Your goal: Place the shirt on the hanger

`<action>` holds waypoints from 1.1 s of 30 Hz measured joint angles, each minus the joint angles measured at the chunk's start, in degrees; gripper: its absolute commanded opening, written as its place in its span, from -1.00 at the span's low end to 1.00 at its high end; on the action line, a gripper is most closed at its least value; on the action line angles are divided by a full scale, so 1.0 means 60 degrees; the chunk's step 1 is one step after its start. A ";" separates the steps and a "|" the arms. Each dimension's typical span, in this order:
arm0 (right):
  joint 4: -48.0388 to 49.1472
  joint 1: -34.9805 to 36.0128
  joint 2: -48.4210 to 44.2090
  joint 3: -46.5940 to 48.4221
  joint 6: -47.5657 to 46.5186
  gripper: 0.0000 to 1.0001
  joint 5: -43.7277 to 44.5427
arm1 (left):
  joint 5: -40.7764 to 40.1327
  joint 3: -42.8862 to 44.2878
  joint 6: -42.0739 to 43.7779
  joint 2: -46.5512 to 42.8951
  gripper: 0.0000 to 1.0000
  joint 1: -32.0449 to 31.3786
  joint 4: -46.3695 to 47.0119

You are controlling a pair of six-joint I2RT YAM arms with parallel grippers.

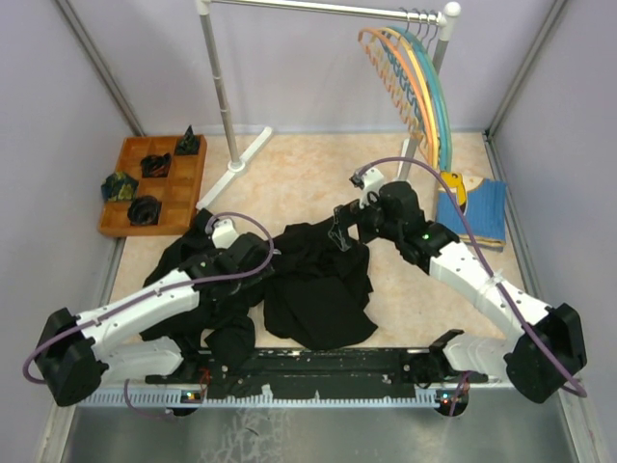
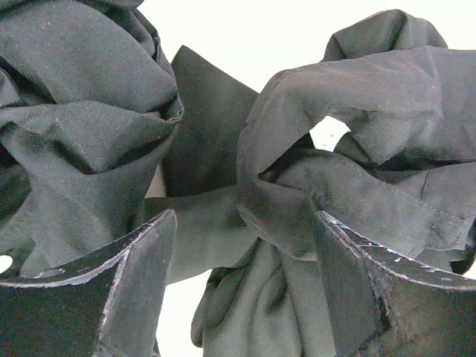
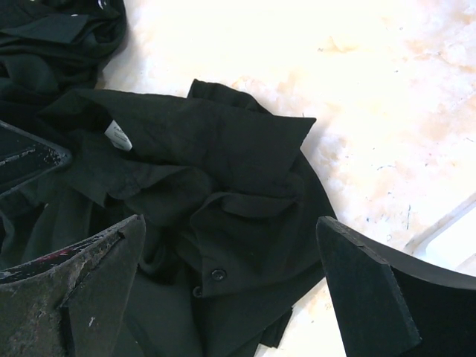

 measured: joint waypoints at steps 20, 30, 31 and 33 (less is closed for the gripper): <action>0.0659 0.0000 0.3104 0.1450 -0.1494 0.98 -0.1300 | -0.0594 -0.1045 -0.0889 0.0004 0.15 0.0018 0.1993; 0.1024 0.0004 0.5297 0.2841 -0.3406 0.93 -0.3432 | -0.0382 -0.1344 0.0131 0.0025 -0.50 0.0382 0.2951; 0.0980 0.0007 0.5606 0.3191 -0.3588 0.92 -0.3694 | -0.0335 -0.1359 0.0313 -0.0018 -0.56 0.0382 0.3093; 0.0849 0.0033 0.6127 0.3792 -0.3887 0.87 -0.4095 | -0.0262 -0.1370 0.0550 -0.0127 -0.66 0.0401 0.3257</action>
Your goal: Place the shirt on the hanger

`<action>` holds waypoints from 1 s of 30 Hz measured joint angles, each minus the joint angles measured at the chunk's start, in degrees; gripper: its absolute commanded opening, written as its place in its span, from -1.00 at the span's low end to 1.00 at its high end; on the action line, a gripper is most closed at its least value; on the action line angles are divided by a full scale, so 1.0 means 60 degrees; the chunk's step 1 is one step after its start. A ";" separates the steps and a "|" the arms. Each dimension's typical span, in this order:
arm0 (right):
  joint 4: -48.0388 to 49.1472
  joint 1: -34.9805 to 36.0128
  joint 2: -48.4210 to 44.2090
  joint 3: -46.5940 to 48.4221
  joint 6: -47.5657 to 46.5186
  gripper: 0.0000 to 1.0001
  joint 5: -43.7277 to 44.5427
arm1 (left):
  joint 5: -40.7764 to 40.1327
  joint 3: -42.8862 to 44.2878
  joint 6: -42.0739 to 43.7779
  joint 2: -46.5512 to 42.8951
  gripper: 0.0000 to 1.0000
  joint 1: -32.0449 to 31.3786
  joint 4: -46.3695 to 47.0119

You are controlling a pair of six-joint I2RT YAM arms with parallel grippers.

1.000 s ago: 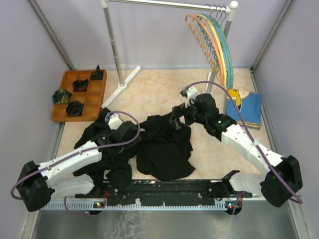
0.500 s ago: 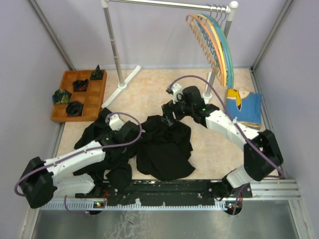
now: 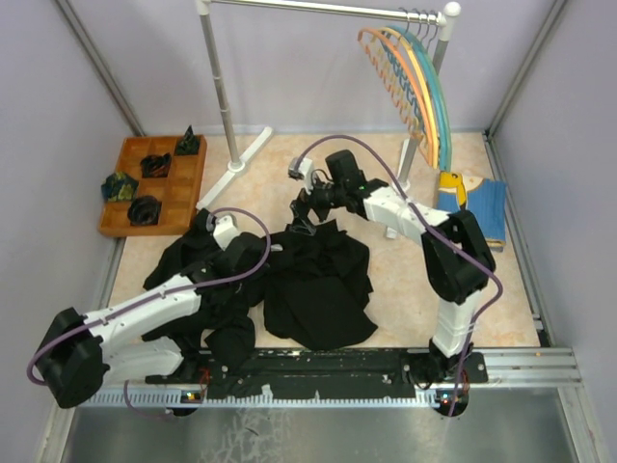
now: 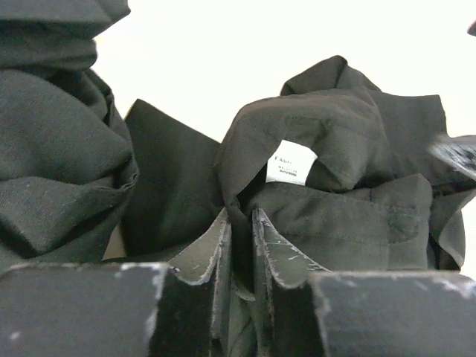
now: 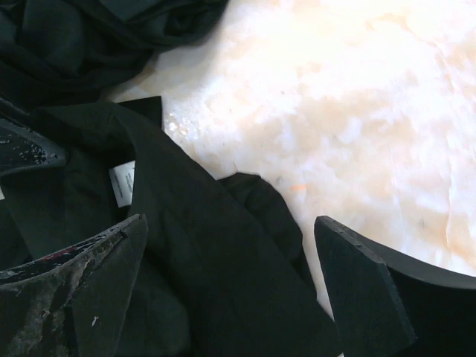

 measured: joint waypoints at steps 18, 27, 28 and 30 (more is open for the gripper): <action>-0.2470 0.0670 0.2965 0.2517 -0.1636 -0.86 -0.1344 | 0.0423 -0.0058 0.1359 -0.0430 -1.00 0.0062 0.0477; -0.2586 0.0721 0.2146 0.2754 -0.0718 -1.00 -0.0324 | 0.0521 0.0896 0.2667 -0.1162 -1.00 0.0095 -0.0069; -0.2597 0.0736 0.1756 0.2747 -0.0481 -1.00 0.0047 | 0.0568 0.1231 0.3016 -0.1198 -1.00 0.0117 -0.0193; -0.2561 0.0725 0.0969 0.2747 -0.0102 -1.00 0.0714 | 0.0663 0.1843 0.3555 -0.1195 -1.00 0.0164 -0.0310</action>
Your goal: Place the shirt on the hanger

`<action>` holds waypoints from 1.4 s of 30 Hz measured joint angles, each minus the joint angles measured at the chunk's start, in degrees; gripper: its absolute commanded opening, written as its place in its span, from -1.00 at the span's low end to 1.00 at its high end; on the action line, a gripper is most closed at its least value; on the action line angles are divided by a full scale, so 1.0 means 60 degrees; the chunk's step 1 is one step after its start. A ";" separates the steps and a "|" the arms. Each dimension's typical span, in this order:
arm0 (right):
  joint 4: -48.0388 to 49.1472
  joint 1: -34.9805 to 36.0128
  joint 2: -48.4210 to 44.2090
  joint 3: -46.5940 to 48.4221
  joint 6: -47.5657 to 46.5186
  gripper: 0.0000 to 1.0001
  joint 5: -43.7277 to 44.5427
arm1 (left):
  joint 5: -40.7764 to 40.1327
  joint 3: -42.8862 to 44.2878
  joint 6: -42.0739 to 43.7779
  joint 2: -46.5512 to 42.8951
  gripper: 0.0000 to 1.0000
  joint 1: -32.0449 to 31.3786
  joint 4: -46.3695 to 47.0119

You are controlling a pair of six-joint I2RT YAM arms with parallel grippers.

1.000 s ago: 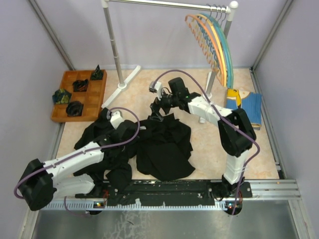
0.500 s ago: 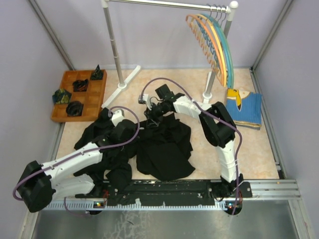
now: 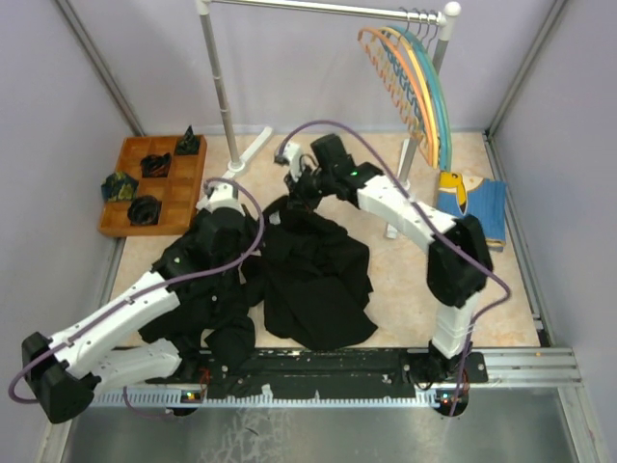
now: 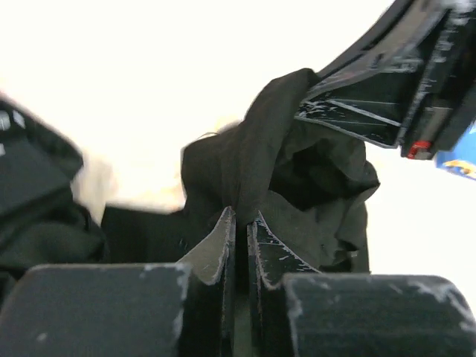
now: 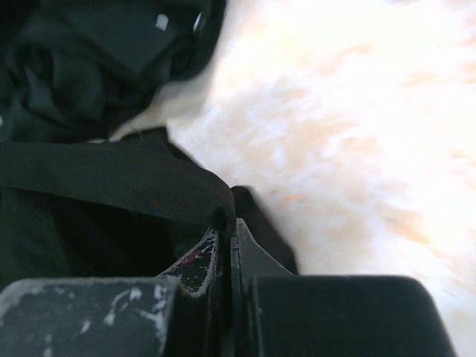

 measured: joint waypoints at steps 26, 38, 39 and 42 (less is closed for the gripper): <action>-0.1337 0.0182 -0.3198 0.8717 0.1763 -1.00 0.4838 | 0.3486 1.4065 0.6244 0.5300 -1.00 0.0248 0.0117; -0.1920 0.0178 -0.5512 0.4685 0.2794 -1.00 0.4160 | 0.4426 1.0466 0.6124 0.3289 -1.00 0.0251 -0.0586; -0.2025 0.0178 -0.5894 0.3942 0.3067 -1.00 0.3923 | 0.4557 0.9777 0.6022 0.2896 -1.00 0.0251 -0.0739; -0.2222 0.0182 -0.6852 0.1803 0.3843 -1.00 0.3395 | 0.5060 0.7766 0.5533 0.1792 -1.00 0.0262 -0.1096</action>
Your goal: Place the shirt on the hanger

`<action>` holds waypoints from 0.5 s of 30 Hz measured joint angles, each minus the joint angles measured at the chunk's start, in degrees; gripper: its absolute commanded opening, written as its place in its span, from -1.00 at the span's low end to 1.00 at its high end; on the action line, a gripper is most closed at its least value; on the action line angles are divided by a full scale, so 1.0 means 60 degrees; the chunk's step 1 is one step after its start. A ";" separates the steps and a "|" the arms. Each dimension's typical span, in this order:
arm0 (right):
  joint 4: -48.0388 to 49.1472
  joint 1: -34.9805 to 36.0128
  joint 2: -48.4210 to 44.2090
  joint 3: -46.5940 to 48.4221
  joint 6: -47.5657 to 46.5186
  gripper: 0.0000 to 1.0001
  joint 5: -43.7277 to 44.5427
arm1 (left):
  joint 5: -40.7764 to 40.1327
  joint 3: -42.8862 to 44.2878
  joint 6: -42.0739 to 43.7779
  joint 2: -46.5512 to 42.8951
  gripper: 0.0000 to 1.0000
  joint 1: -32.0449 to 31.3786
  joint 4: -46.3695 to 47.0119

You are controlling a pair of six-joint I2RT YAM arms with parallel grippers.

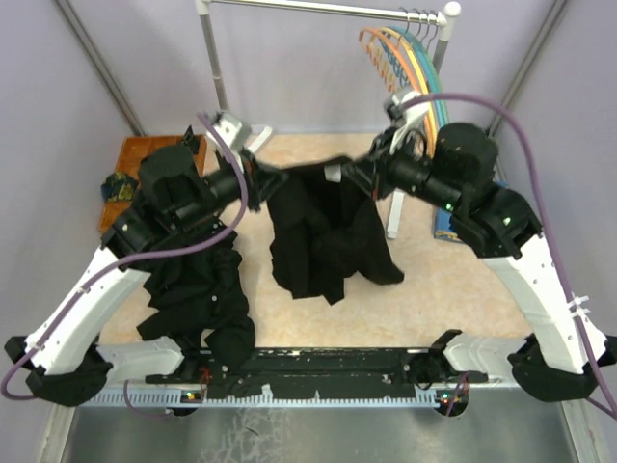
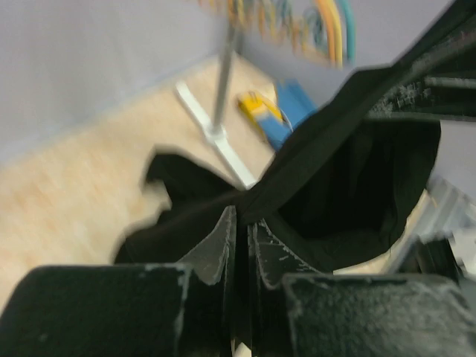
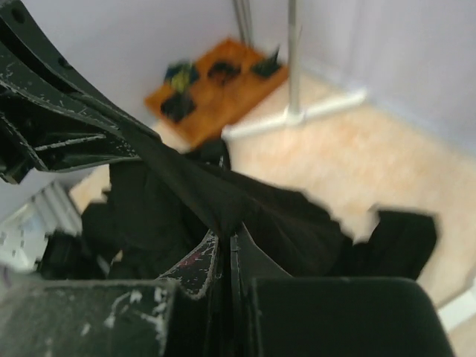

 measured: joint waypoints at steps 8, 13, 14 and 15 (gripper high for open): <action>0.0120 0.0066 -0.1406 -0.4925 0.1621 -0.95 -0.0204 | 0.1501 -0.5818 -0.1960 -0.1821 -1.00 0.0007 0.0882; 0.1337 0.0040 -0.1548 -0.8524 0.2306 -0.21 -0.0237 | 0.2390 -0.8652 -0.2794 -0.1632 -0.61 0.0047 0.2036; 0.1504 0.0000 -0.1541 -0.8947 0.2382 -0.05 -0.0226 | 0.2543 -0.9016 -0.2903 -0.1457 -0.48 0.0055 0.2167; 0.1657 -0.0058 -0.1515 -0.9417 0.2426 0.07 -0.0197 | 0.2659 -0.9260 -0.2976 -0.1217 -0.36 0.0055 0.2229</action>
